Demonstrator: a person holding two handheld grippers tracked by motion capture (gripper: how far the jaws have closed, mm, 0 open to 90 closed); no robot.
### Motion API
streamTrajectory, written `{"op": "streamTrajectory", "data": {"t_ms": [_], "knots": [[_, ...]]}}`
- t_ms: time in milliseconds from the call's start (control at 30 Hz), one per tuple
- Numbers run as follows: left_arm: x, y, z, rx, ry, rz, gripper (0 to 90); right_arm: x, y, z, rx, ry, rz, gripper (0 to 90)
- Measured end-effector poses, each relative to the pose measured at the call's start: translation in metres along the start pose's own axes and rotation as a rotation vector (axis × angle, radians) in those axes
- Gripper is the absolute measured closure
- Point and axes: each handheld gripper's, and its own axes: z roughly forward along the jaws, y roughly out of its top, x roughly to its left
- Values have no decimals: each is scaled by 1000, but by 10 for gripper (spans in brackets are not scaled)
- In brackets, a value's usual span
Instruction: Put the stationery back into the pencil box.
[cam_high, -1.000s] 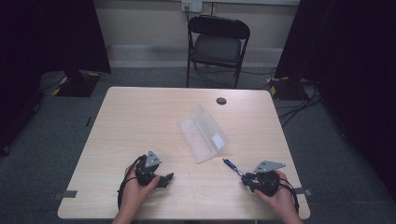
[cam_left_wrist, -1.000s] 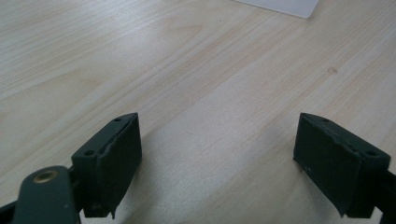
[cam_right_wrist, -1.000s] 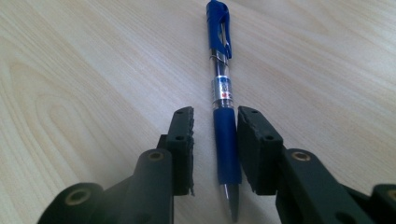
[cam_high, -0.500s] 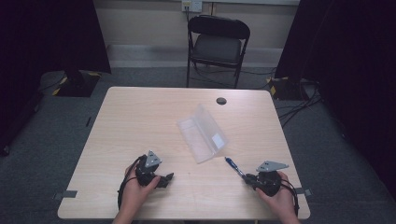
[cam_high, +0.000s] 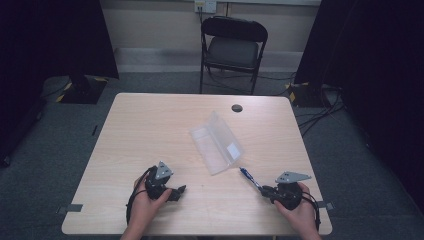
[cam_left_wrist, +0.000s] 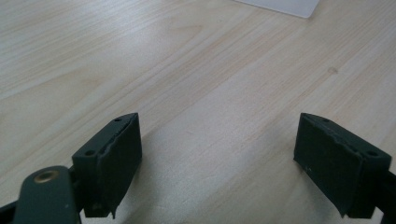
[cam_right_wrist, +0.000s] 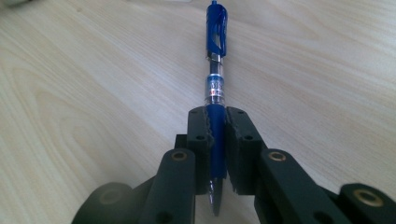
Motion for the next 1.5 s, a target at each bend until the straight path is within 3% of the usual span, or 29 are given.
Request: {"op": "streamTrajectory", "data": {"t_ms": [533,967,1500], "knots": [[0,0,0,0,2,0,149,2,10,-11,-44,48,-10,811],[0,0,0,1,2,-1,149,16,32,-18,-52,91,-44,812],[0,0,0,0,2,0,149,33,63,-10,-69,116,-67,812]]}}
